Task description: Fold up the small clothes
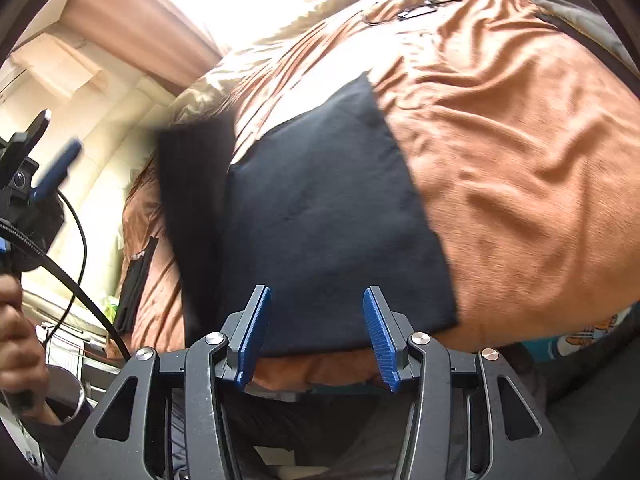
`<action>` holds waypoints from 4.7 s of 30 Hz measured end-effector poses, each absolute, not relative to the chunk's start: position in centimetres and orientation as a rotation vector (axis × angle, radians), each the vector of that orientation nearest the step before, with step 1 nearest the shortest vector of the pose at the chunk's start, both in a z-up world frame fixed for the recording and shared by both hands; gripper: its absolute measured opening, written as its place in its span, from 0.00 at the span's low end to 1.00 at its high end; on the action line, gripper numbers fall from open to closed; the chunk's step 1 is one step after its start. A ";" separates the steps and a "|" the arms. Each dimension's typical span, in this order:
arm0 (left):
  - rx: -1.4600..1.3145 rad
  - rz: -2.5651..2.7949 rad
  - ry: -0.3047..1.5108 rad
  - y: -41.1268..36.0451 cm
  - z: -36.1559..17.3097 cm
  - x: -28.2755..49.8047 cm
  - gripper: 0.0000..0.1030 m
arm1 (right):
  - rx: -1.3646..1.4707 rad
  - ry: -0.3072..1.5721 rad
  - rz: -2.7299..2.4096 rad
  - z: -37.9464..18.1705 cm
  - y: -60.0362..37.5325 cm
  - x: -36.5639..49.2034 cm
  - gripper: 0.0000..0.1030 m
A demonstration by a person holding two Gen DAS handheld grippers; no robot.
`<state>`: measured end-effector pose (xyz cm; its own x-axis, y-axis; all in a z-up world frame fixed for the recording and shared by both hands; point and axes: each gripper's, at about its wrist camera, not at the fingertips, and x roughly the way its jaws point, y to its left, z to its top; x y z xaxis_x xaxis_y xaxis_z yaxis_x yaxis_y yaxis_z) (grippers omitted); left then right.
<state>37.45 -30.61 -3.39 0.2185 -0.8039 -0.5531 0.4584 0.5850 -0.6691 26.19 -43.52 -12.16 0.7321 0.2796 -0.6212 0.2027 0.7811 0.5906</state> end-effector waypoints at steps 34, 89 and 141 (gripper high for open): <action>-0.520 -0.482 1.206 -16.0 -17.9 38.2 0.47 | 0.890 0.775 0.043 -16.3 -47.8 35.2 0.05; -0.398 -0.462 1.231 -18.4 -19.7 43.2 0.43 | 0.812 0.826 0.217 -15.0 -50.8 35.9 0.35; -0.422 -0.447 1.202 -18.8 -20.3 57.0 0.43 | 0.627 0.859 0.152 -12.1 -51.0 49.6 0.40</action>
<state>57.02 -18.84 -20.33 0.2952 -0.5403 -0.7880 0.1056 0.8381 -0.5352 49.58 -51.04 -12.08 0.6547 0.3687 -0.6599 0.1199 0.8112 0.5723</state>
